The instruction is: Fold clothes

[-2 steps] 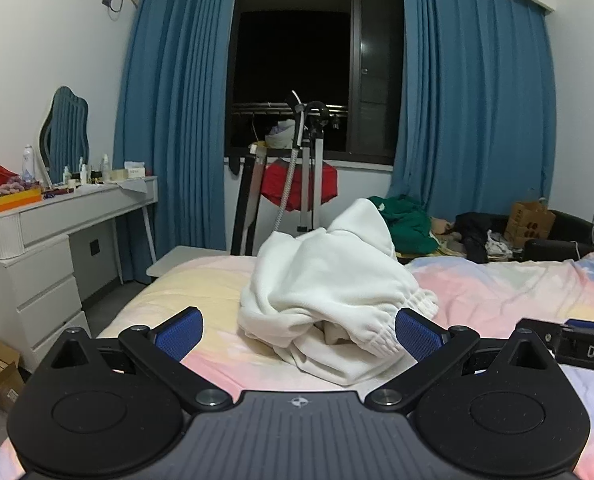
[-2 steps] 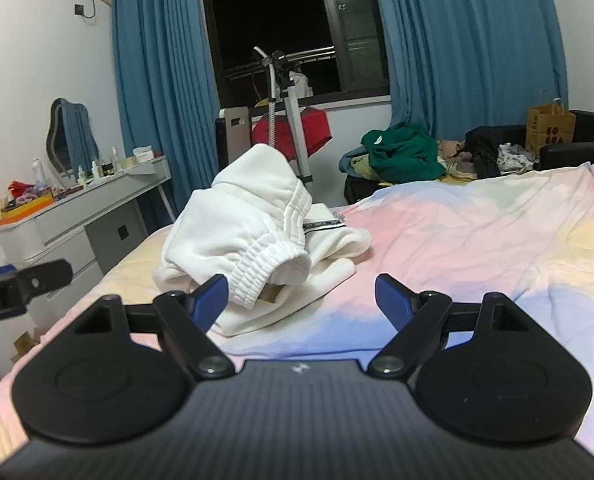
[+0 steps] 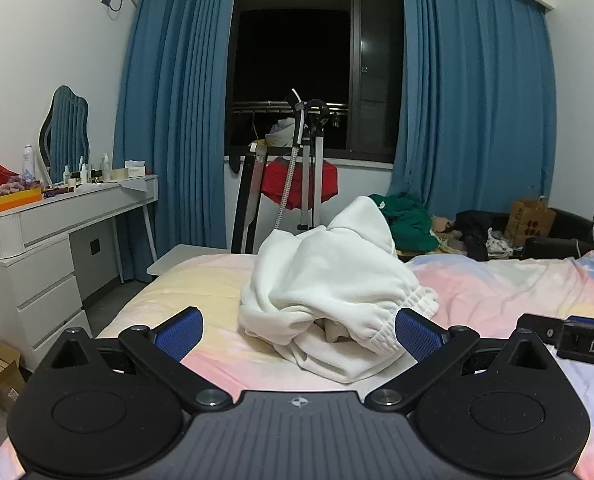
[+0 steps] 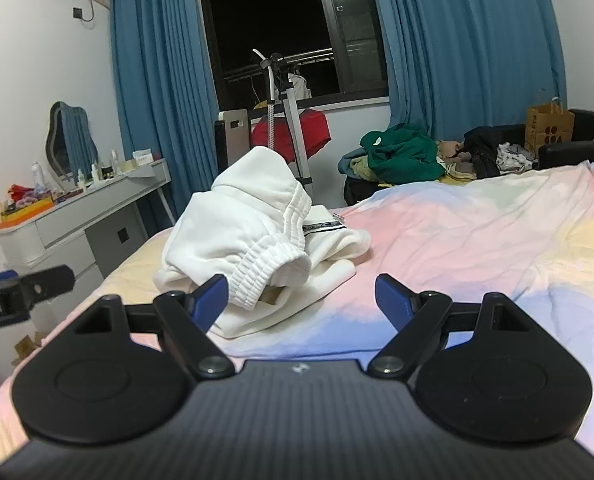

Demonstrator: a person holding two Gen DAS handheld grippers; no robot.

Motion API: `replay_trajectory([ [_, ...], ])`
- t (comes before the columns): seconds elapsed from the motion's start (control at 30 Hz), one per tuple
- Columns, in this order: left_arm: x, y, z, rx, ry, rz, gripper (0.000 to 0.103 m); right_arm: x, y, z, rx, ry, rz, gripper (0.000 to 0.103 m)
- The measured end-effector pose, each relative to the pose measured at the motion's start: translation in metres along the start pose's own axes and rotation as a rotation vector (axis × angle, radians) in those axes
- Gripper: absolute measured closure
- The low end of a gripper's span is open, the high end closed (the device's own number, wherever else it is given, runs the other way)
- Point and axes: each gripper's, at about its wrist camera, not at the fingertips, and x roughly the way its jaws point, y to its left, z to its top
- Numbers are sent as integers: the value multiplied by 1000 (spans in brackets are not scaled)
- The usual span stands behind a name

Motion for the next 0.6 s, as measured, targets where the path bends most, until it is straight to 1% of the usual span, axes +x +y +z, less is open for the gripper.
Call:
replay_trajectory([
  [0.13, -3, -2, -4, 11, -3, 7, 0, 2, 6, 0, -18, 13, 6, 21],
  [0.2, -2, -2, -4, 14, 8, 8, 0, 1, 2, 2, 3, 2, 3, 21],
  [0.27, 7, -3, -2, 25, 29, 11, 0, 0, -2, 2, 19, -1, 5, 21],
  [0.33, 3, -4, -3, 29, 24, 12, 0, 0, 1, -5, 7, -8, -4, 21],
  [0.5, 1, -1, -2, 15, 25, -5, 0, 0, 2, -4, 3, -2, -8, 21],
  [0.6, 0, -2, -2, 26, 21, 0, 0, -3, 3, -5, -1, -6, -11, 21],
])
